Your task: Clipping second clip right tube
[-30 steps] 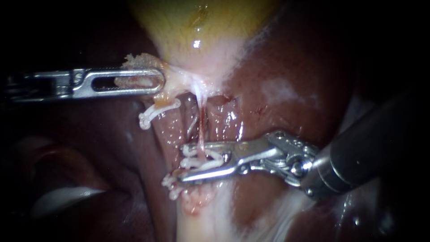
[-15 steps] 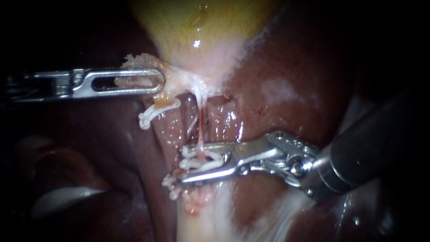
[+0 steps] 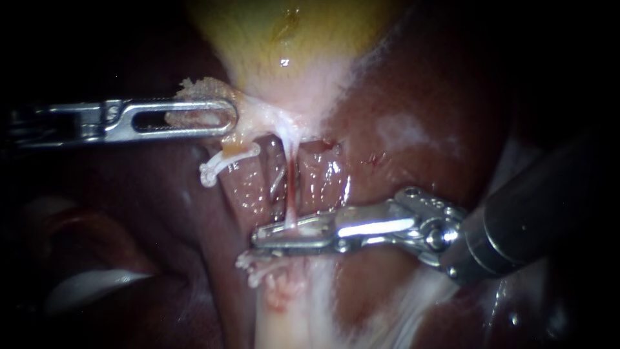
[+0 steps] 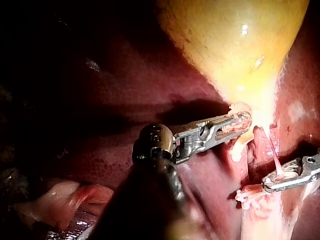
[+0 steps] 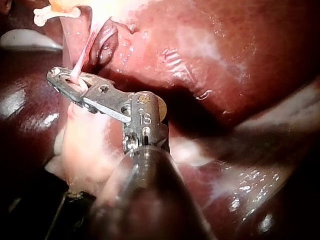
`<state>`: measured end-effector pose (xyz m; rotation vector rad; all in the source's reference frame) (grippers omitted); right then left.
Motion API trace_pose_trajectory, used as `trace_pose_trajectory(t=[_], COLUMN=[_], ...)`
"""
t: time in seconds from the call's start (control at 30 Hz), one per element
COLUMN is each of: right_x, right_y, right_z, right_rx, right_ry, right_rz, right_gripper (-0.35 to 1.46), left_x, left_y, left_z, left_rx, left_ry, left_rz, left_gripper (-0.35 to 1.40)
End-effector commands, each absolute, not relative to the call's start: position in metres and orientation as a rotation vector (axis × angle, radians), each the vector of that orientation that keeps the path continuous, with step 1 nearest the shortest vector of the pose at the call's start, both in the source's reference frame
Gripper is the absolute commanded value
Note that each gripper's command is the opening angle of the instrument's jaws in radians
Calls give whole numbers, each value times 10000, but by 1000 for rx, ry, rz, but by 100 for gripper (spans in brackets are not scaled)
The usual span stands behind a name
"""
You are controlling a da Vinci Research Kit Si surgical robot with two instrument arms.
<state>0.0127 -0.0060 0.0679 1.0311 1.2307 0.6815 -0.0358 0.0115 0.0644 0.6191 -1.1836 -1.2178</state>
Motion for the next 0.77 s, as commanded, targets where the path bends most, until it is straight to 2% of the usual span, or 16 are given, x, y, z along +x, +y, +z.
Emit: trace_pose_trajectory(t=[0.03,0.77], right_x=[126,126], right_y=[-59,-59], right_z=[679,679], right_rx=[1027,1024], right_ry=[1218,1215], right_rz=[676,677], right_gripper=[-35,-35], left_x=[-358,-358], left_y=[115,115], left_z=[644,644], left_rx=[619,619], left_ry=[-1184,-1183], left_rz=[-1218,-1218], left_gripper=[-35,-35])
